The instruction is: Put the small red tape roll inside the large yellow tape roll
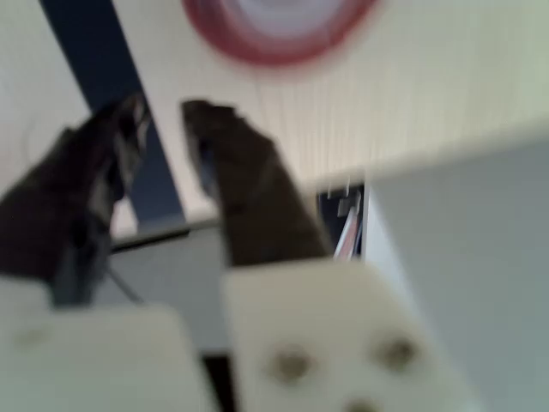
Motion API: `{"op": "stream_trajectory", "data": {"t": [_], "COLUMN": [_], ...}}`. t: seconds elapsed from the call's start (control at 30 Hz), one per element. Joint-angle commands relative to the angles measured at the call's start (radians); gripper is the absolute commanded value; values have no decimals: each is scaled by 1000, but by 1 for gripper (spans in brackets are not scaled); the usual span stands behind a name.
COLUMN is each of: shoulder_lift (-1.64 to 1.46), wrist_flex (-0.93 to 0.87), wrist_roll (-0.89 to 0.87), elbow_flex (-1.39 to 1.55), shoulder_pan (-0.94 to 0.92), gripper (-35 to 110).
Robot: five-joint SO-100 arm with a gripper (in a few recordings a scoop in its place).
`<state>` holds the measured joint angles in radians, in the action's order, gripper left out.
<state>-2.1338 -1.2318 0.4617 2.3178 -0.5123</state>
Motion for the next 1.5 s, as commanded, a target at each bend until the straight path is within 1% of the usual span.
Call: {"op": "stream_trajectory", "data": {"t": [0.0, 0.27, 0.47, 0.87, 0.9, 1.0, 1.07, 1.3, 1.4, 1.47], "shoulder_lift": [72, 213, 301, 515, 529, 554, 557, 495, 414, 342], "wrist_flex": [12, 44, 80, 216, 218, 221, 224, 242, 236, 262], "wrist_roll": [41, 41, 41, 37, 35, 34, 31, 37, 31, 29], "elbow_flex": [-94, -239, -304, -318, -322, -334, -336, -344, -330, -304], "shoulder_pan": [25, 40, 40, 51, 52, 55, 57, 71, 72, 72], "gripper": [12, 21, 21, 20, 19, 5, 0, 0, 0, 0]}}
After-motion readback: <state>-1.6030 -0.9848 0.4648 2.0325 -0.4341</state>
